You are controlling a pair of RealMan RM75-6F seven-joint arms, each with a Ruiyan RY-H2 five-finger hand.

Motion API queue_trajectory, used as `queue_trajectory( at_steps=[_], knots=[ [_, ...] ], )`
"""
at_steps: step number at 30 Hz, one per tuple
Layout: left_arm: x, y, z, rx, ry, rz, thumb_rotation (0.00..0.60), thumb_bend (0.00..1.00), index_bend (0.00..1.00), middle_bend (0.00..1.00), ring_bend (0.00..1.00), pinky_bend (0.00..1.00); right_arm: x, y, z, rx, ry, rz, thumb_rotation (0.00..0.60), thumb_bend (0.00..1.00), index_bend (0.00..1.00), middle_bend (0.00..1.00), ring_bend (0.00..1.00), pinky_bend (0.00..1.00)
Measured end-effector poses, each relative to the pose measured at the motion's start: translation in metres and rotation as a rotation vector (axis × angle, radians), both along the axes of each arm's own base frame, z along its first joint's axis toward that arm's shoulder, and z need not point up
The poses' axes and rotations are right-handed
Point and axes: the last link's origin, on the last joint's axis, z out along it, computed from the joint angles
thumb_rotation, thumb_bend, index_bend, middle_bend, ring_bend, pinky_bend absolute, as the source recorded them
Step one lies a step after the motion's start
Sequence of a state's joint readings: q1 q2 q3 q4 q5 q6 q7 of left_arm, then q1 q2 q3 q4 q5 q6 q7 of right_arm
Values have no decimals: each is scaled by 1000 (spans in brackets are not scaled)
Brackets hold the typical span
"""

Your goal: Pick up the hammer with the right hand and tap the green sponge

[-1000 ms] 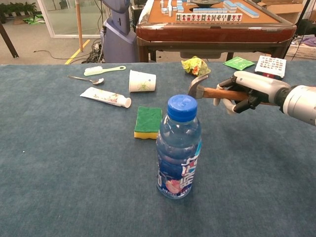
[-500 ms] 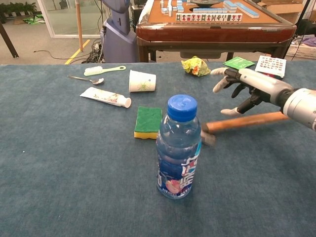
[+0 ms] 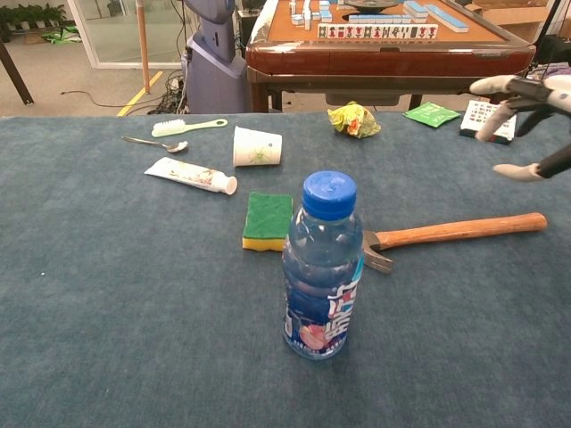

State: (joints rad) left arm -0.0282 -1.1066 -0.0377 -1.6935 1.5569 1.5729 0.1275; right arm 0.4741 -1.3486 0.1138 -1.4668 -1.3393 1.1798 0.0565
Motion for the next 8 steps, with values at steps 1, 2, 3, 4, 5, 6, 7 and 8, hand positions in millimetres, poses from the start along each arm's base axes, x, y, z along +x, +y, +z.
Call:
queue_trajectory(
  at_steps=[1,2,3,4,5,6,7,8],
  knots=[
    [0,1,0,-1,2,-1,600,283,173,125,140,63,-6,12,11,-14,28,-16,600,306,85,339,208,289],
    [1,2,-1,-2,3,-3,600,283,173,125,140,63,-10,21,19,-28,47,-28,600,306,94,340,216,289],
    [1,3,-1,-4,3,-5,600,283,173,125,140,63,-14,30,27,-43,63,-41,600,306,97,341,222,289],
    [2,3,-2,-6,4,-7,600,283,173,125,140,63,-20,41,35,-64,76,-59,600,306,97,342,227,289],
    [2,4,-3,-7,5,-8,600,283,173,125,140,63,-24,50,41,-78,82,-72,600,306,98,343,228,289],
    [2,4,-3,-9,7,-10,600,283,173,125,140,63,-28,58,45,-93,87,-83,600,306,98,344,228,289],
    [3,5,-4,-12,9,-12,600,283,173,125,140,63,-32,69,52,-112,92,-96,600,306,98,346,228,289],
    [4,6,-5,-14,9,-14,600,283,173,125,140,63,-35,77,56,-127,96,-105,600,306,98,349,229,289]
  ],
)
